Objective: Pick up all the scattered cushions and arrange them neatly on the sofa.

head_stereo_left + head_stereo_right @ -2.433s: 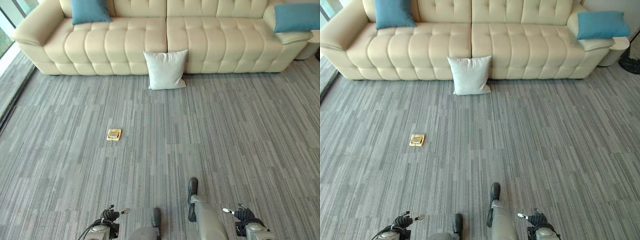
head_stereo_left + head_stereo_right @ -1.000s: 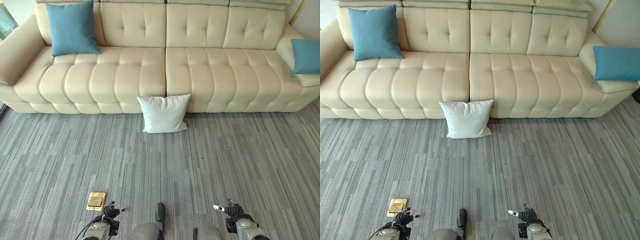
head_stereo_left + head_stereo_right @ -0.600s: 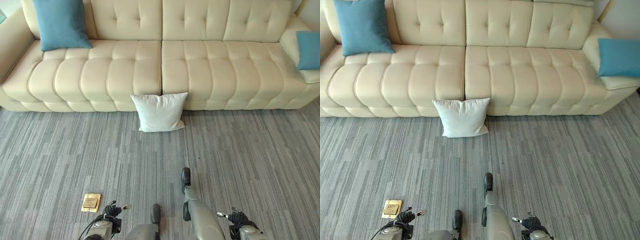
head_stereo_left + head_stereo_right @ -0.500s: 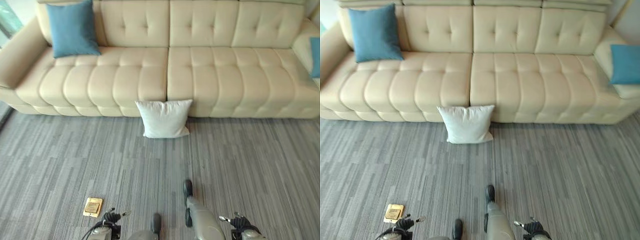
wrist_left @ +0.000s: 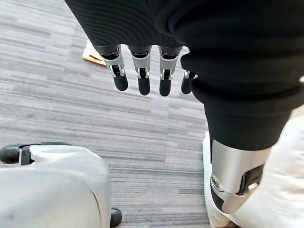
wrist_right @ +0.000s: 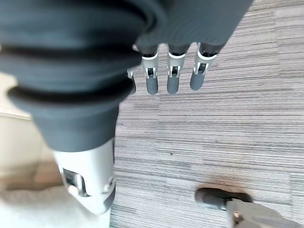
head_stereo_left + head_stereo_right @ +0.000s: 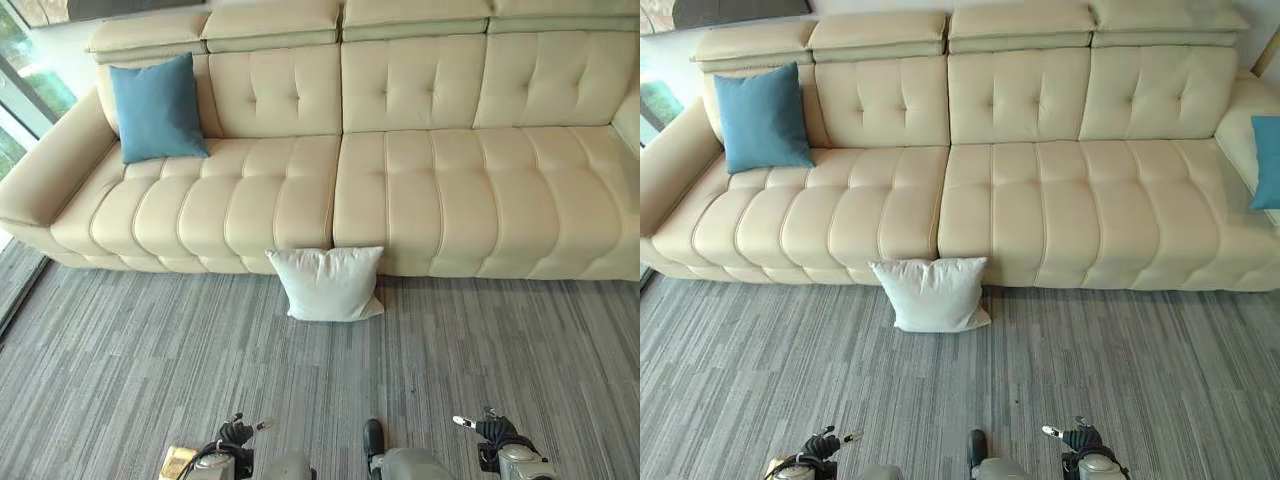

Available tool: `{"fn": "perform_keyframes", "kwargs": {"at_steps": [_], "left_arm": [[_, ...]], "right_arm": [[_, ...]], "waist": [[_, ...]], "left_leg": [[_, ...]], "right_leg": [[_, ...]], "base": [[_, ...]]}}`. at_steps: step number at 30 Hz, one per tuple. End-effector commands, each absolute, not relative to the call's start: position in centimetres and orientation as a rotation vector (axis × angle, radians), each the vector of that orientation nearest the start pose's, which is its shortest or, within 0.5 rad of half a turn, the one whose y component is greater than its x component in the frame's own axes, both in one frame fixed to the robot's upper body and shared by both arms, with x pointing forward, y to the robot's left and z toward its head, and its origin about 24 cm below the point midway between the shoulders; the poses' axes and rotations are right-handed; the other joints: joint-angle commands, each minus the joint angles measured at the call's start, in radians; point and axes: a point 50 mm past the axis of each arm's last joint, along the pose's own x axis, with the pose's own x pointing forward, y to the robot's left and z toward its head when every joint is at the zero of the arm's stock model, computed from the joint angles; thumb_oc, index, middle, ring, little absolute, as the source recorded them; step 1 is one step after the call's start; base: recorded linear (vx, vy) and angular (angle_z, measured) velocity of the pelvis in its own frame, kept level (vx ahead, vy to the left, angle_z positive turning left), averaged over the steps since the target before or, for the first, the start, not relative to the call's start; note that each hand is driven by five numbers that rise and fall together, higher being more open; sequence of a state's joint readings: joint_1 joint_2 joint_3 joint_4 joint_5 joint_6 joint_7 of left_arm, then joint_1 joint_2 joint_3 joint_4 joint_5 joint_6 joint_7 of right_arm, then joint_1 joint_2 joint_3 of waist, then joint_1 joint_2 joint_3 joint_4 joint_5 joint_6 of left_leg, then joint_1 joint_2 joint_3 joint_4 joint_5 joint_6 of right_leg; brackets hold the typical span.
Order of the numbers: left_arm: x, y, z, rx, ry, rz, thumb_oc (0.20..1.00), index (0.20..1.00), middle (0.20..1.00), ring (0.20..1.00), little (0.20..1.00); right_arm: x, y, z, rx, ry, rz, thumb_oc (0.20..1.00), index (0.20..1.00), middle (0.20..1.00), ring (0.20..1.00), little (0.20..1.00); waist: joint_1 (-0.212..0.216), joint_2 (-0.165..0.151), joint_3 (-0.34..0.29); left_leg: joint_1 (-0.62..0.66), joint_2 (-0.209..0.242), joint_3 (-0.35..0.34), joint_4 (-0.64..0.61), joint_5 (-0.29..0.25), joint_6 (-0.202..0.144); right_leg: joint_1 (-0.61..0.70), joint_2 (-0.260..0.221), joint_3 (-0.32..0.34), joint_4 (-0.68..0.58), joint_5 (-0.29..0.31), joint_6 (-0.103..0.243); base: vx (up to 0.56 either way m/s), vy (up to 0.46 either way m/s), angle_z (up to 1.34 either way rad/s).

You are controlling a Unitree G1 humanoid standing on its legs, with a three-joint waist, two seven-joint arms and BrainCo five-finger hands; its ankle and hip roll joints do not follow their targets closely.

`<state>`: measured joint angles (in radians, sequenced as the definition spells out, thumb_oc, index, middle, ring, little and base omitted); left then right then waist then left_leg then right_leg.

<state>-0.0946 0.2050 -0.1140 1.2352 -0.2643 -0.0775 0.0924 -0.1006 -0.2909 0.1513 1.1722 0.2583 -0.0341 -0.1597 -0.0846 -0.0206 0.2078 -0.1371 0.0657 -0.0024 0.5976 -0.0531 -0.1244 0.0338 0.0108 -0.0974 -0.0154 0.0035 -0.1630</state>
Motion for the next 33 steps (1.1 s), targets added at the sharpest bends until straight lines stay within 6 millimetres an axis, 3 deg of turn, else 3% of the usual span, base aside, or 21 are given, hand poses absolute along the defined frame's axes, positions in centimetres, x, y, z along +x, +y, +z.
{"fn": "perform_keyframes", "kwargs": {"at_steps": [1, 2, 5, 7, 11, 12, 13, 14, 15, 17, 19, 21, 22, 23, 28, 33], "left_arm": [[13.4, 23.6, -14.7, 0.092, 1.032, 0.267, 1.0, 1.0, 1.0, 1.0, 1.0], [13.4, 23.6, -14.7, 0.092, 1.032, 0.267, 1.0, 1.0, 1.0, 1.0, 1.0], [13.4, 23.5, -14.8, 0.103, 1.036, 0.255, 1.0, 1.0, 1.0, 1.0, 1.0], [13.1, 23.4, -14.9, 0.099, 1.048, 0.262, 1.0, 1.0, 1.0, 1.0, 1.0], [11.2, 23.6, -15.5, 0.08, 1.104, 0.289, 1.0, 1.0, 1.0, 1.0, 1.0], [10.6, 23.7, -15.6, 0.08, 1.119, 0.293, 1.0, 1.0, 1.0, 1.0, 1.0], [10.0, 24.1, -15.7, 0.084, 1.142, 0.306, 1.0, 1.0, 1.0, 1.0, 1.0], [10.0, 24.1, -15.7, 0.084, 1.142, 0.306, 1.0, 1.0, 1.0, 1.0, 1.0], [10.0, 24.5, -15.6, 0.108, 1.139, 0.298, 1.0, 1.0, 1.0, 1.0, 1.0], [10.7, 24.9, -15.3, 0.11, 1.116, 0.307, 1.0, 1.0, 1.0, 1.0, 1.0], [11.7, 25.2, -14.9, 0.129, 1.082, 0.299, 1.0, 1.0, 1.0, 1.0, 1.0], [11.9, 25.2, -14.8, 0.13, 1.076, 0.298, 1.0, 1.0, 1.0, 1.0, 1.0], [12.8, 25.5, -14.4, 0.153, 1.058, 0.29, 1.0, 1.0, 1.0, 1.0, 1.0], [13.2, 25.4, -14.3, 0.134, 1.034, 0.293, 1.0, 1.0, 1.0, 1.0, 1.0], [12.4, 24.9, -14.7, 0.129, 1.061, 0.285, 1.0, 1.0, 1.0, 1.0, 1.0], [11.4, 25.0, -15.1, 0.132, 1.1, 0.289, 1.0, 1.0, 1.0, 1.0, 1.0]], "right_arm": [[14.0, -26.3, -13.7, -0.226, 1.02, -0.329, 1.0, 1.0, 1.0, 1.0, 1.0], [14.0, -26.3, -13.7, -0.226, 1.02, -0.329, 1.0, 1.0, 1.0, 1.0, 1.0], [13.7, -26.3, -13.8, -0.242, 1.033, -0.329, 1.0, 1.0, 1.0, 1.0, 1.0], [13.7, -26.5, -13.8, -0.252, 1.036, -0.344, 1.0, 1.0, 1.0, 1.0, 1.0], [13.7, -26.2, -13.9, -0.258, 1.04, -0.322, 1.0, 1.0, 1.0, 1.0, 1.0], [13.6, -26.1, -13.9, -0.268, 1.043, -0.311, 1.0, 1.0, 1.0, 1.0, 1.0], [13.9, -25.8, -13.9, -0.267, 1.041, -0.298, 1.0, 1.0, 1.0, 1.0, 1.0], [13.9, -25.8, -13.9, -0.267, 1.042, -0.298, 1.0, 1.0, 1.0, 1.0, 1.0], [14.0, -25.0, -14.1, -0.269, 1.042, -0.256, 1.0, 1.0, 1.0, 1.0, 1.0], [14.1, -24.9, -14.1, -0.279, 1.047, -0.243, 1.0, 1.0, 1.0, 1.0, 1.0], [14.5, -24.7, -14.0, -0.266, 1.028, -0.244, 1.0, 1.0, 1.0, 1.0, 1.0], [14.6, -24.5, -14.0, -0.262, 1.021, -0.243, 1.0, 1.0, 1.0, 1.0, 1.0], [14.9, -24.6, -13.9, -0.323, 1.024, -0.222, 1.0, 1.0, 1.0, 1.0, 1.0], [15.0, -24.2, -13.9, -0.288, 1.015, -0.224, 1.0, 1.0, 1.0, 1.0, 1.0], [14.5, -24.4, -14.1, -0.291, 1.032, -0.232, 1.0, 1.0, 1.0, 1.0, 1.0], [14.4, -24.6, -14.1, -0.297, 1.034, -0.236, 1.0, 1.0, 1.0, 1.0, 1.0]], "waist": [[0.036, -0.008, 0.04], [0.038, -0.009, 0.045], [0.062, 0.022, 0.05], [0.089, 0.027, 0.046], [0.114, 0.033, 0.022], [0.118, 0.038, 0.016], [0.125, 0.029, -0.003], [0.126, 0.027, -0.004], [0.129, 0.009, -0.028], [0.132, 0.003, -0.035], [0.119, 0.007, -0.029], [0.114, 0.012, -0.023], [0.094, 0.031, 0.014], [0.091, 0.02, 0.017], [0.1, 0.013, -0.001], [0.102, 0.014, -0.002]], "left_leg": [[-0.036, -0.016, 0.063, -0.253, 0.039, 0.078], [-0.026, -0.018, 0.065, -0.256, 0.037, 0.078], [-0.062, 0.012, 0.041, -0.532, 0.177, 0.055], [-0.12, -0.007, 0.055, -0.665, 0.203, 0.052], [-0.111, -0.019, 0.024, -0.676, 0.219, 0.054], [-0.113, -0.024, 0.014, -0.657, 0.246, 0.059], [-0.105, -0.032, 0.012, -0.629, 0.253, 0.064], [-0.105, -0.033, 0.013, -0.628, 0.252, 0.065], [-0.107, -0.045, 0.044, -0.583, 0.215, 0.092], [-0.085, -0.058, 0.071, -0.571, 0.174, 0.117], [-0.041, -0.068, 0.087, -0.585, 0.136, 0.141], [-0.011, -0.067, 0.088, -0.598, 0.123, 0.145], [0.063, -0.05, 0.084, -0.633, 0.104, 0.136], [0.064, -0.053, 0.079, -0.62, 0.099, 0.133], [0.091, -0.051, 0.095, -0.656, 0.105, 0.12], [0.106, -0.046, 0.092, -0.67, 0.108, 0.106]], "right_leg": [[0.002, -0.048, 0.079, 0.053, -0.1, 0.154], [0.01, -0.049, 0.081, 0.052, -0.102, 0.155], [0.084, -0.019, 0.09, 0.038, -0.146, 0.16], [0.156, -0.007, 0.124, 0.029, -0.176, 0.163], [0.207, -0.007, 0.186, 0.021, -0.197, 0.171], [0.225, -0.012, 0.196, 0.018, -0.204, 0.176], [0.225, -0.037, 0.211, 0.022, -0.203, 0.19], [0.225, -0.038, 0.212, 0.022, -0.204, 0.19], [0.204, -0.08, 0.225, 0.071, -0.197, 0.224], [0.141, -0.106, 0.21, 0.191, -0.161, 0.267], [0.05, -0.12, 0.184, 0.357, -0.064, 0.307], [0.008, -0.13, 0.157, 0.398, -0.043, 0.314], [-0.08, -0.127, 0.017, 0.276, -0.098, 0.266], [-0.042, -0.131, -0.006, 0.192, -0.112, 0.271], [0.03, -0.115, -0.019, 0.065, -0.113, 0.256], [0.065, -0.105, -0.014, 0.026, -0.116, 0.248]], "base": [[0.34, 0.043, 0.03], [0.35, 0.075, 0.0], [0.35, 0.065, -0.21], [0.47, 0.064, -0.19], [0.37, 0.128, -0.56], [0.49, 0.265, -1.15], [0.37, 0.201, -1.23], [0.52, 0.328, -1.03], [0.42, 0.322, -0.42], [0.33, 0.277, -0.28], [0.13, 0.129, -0.41], [0.14, 0.068, 0.05], [0.22, -0.014, 0.07], [0.19, -0.048, -0.07], [0.07, -0.055, 0.22], [0.05, -0.056, -0.07]]}}
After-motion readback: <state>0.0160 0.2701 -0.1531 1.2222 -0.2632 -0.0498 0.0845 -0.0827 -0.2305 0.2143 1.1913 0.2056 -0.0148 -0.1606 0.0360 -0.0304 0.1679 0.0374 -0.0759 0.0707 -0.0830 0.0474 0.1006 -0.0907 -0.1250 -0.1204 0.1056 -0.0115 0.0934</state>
